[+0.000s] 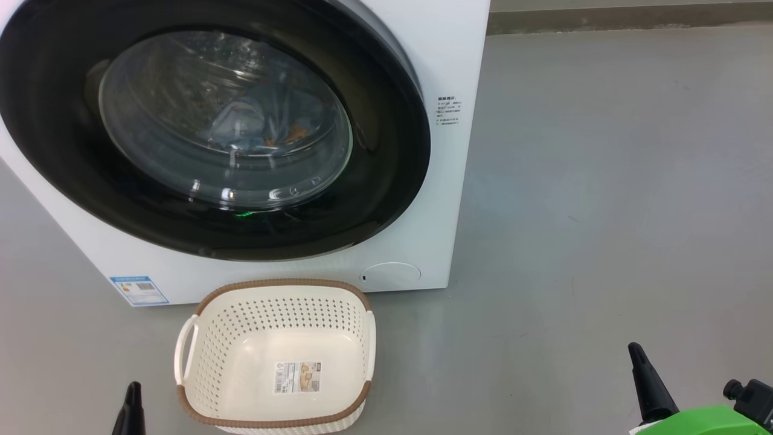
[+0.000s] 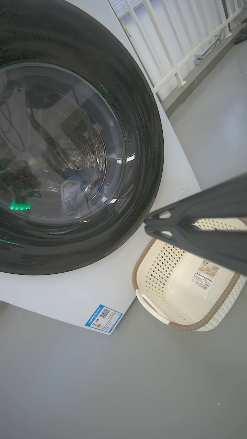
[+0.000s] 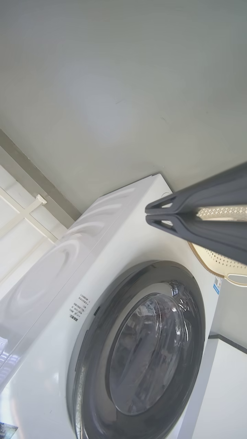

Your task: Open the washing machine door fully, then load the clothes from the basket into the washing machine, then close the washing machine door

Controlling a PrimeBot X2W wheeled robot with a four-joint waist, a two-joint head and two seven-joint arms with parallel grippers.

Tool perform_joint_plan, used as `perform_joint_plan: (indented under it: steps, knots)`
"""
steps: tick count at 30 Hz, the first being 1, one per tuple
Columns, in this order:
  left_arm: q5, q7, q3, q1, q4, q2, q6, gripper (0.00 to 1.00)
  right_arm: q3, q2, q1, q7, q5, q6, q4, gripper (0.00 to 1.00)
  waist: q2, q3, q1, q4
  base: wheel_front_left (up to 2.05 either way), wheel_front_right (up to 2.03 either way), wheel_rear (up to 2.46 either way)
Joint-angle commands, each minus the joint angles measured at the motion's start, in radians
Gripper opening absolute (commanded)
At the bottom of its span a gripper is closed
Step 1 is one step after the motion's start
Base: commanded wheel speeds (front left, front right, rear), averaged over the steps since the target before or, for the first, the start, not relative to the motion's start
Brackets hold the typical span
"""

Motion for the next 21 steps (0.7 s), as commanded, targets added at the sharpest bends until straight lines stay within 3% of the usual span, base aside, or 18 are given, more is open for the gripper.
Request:
perform_joint_plan:
  steps: [1, 21]
  knots:
    - [-0.026, 0.009, 0.024, -0.042, -0.024, 0.011, -0.001, 0.00, -0.005, -0.007, -0.043, 0.007, 0.025, -0.001, -0.029, 0.00, 0.0000, -0.001, -0.0001, 0.001, 0.00, 0.00, 0.00]
    - [-0.225, 0.066, 0.040, -0.070, -0.028, -0.007, -0.002, 0.00, -0.026, 0.016, -0.062, 0.065, 0.207, -0.001, -0.038, 0.00, 0.0000, -0.007, -0.0001, 0.014, 0.00, 0.00, 0.00]
